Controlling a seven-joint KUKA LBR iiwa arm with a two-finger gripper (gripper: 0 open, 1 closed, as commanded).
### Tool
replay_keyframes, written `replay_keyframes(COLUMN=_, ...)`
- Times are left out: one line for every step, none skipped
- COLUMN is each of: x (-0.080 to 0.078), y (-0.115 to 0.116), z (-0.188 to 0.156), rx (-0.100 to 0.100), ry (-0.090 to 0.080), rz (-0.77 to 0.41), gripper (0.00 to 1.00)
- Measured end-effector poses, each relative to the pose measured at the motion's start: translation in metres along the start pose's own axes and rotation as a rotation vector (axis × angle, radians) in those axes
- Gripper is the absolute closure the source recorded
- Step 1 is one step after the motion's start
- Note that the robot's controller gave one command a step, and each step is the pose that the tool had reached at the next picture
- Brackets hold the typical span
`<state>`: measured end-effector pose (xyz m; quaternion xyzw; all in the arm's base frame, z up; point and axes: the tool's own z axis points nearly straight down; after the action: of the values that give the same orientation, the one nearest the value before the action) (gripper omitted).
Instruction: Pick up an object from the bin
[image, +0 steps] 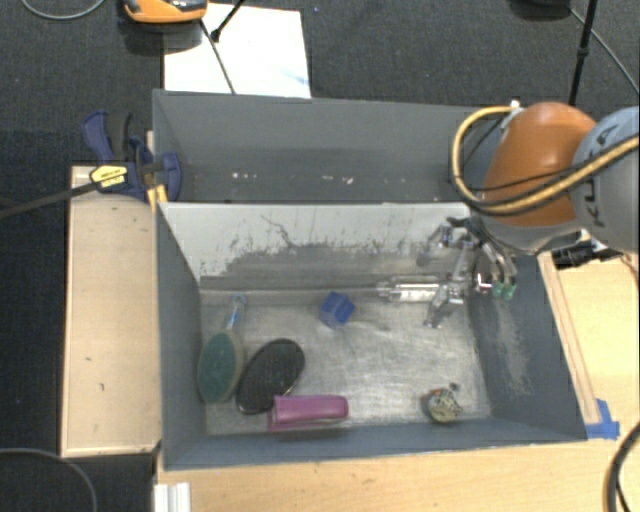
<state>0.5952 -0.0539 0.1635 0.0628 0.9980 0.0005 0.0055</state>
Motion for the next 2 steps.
replay_keyframes(x=0.0091, y=-0.0178, z=0.0911, rx=0.002, ry=0.007, rz=0.284, gripper=0.00)
replay_keyframes(x=0.0061, y=-0.0184, z=0.0884, rx=0.002, ry=-0.005, rz=0.281, gripper=1.00)
